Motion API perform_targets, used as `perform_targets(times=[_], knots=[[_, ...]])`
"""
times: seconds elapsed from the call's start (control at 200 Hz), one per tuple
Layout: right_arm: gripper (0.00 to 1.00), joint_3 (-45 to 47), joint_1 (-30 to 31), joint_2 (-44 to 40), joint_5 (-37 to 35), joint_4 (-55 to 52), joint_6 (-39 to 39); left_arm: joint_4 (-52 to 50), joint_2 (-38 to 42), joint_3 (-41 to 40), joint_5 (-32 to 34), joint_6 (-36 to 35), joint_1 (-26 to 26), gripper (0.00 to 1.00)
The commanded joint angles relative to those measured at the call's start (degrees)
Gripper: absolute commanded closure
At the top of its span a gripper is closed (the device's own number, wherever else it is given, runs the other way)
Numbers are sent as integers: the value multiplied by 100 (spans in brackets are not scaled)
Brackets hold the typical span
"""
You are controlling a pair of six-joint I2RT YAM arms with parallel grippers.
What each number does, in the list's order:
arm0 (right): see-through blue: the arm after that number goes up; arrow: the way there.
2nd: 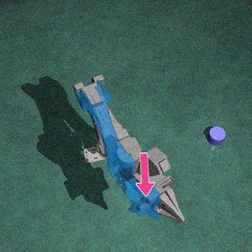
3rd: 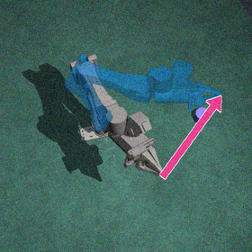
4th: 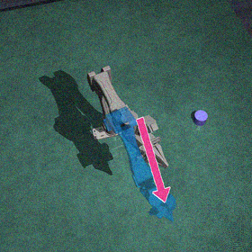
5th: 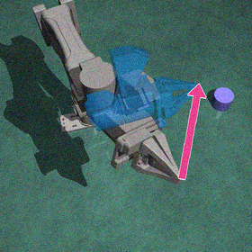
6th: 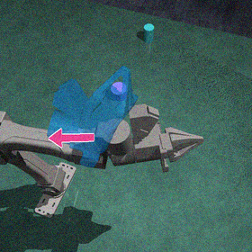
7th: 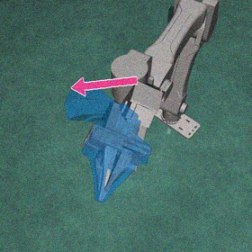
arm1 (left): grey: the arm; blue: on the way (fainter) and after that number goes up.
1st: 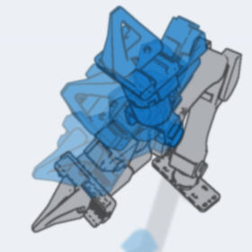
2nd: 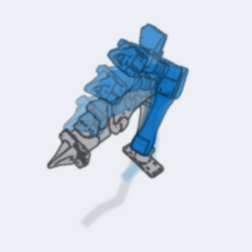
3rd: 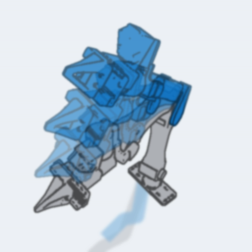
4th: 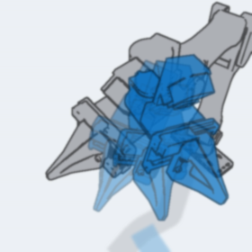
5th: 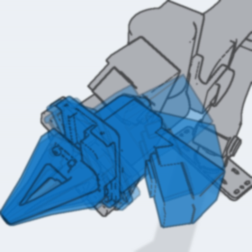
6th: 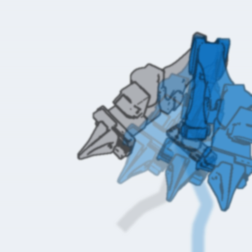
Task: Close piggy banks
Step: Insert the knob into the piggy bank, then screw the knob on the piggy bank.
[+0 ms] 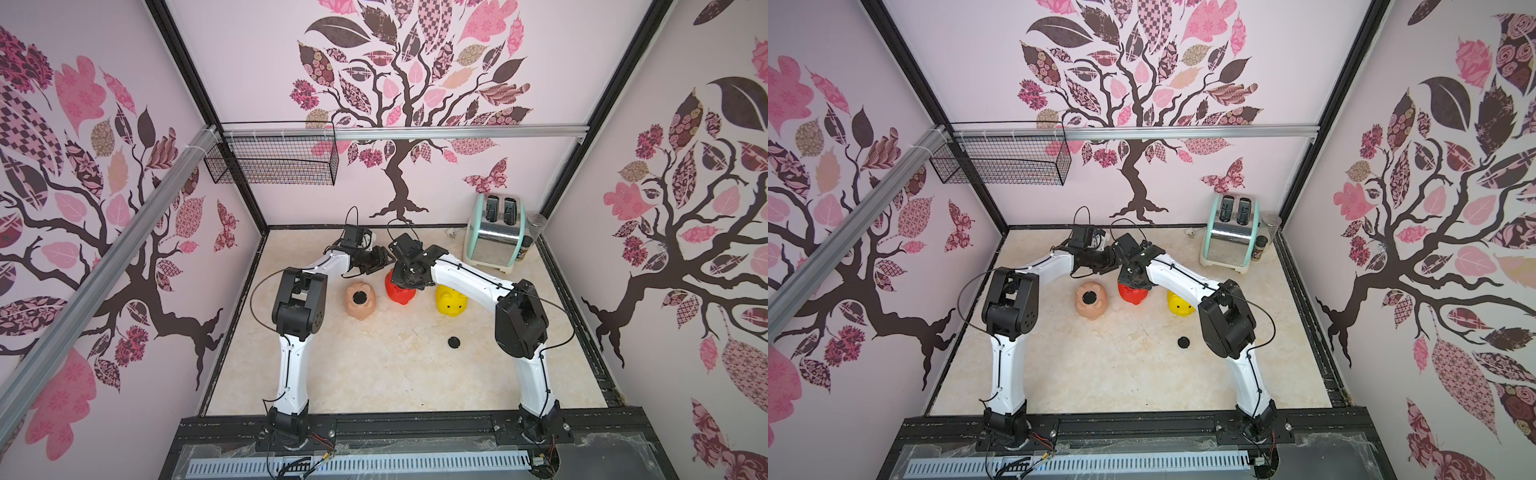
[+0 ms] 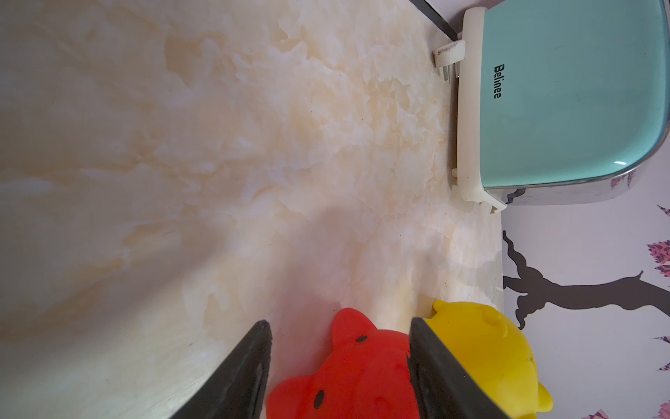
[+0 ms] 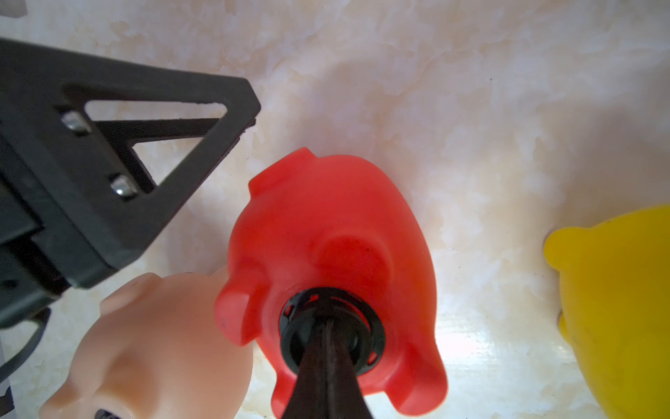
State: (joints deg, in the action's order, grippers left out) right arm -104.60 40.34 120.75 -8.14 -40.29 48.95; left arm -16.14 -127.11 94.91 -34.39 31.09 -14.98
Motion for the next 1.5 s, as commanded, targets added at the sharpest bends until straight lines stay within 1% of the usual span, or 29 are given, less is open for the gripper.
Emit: perform_targets(times=[0.0, 0.55, 0.895, 1.06, 1.496], knots=[[100, 194, -8, 329, -179, -365, -136, 24, -24, 52, -68, -68, 18, 37], [100, 142, 0, 447, -501, -531, -372, -7, -8, 27, -92, -86, 19, 37], [100, 6, 27, 611, -557, -636, -543, -7, -5, 27, -114, -96, 19, 37], [100, -140, 77, 686, -831, -791, -680, -10, -20, 27, -115, -90, 21, 37], [100, -236, 88, 759, -1065, -910, -877, -12, -42, 45, -130, -86, 17, 37]])
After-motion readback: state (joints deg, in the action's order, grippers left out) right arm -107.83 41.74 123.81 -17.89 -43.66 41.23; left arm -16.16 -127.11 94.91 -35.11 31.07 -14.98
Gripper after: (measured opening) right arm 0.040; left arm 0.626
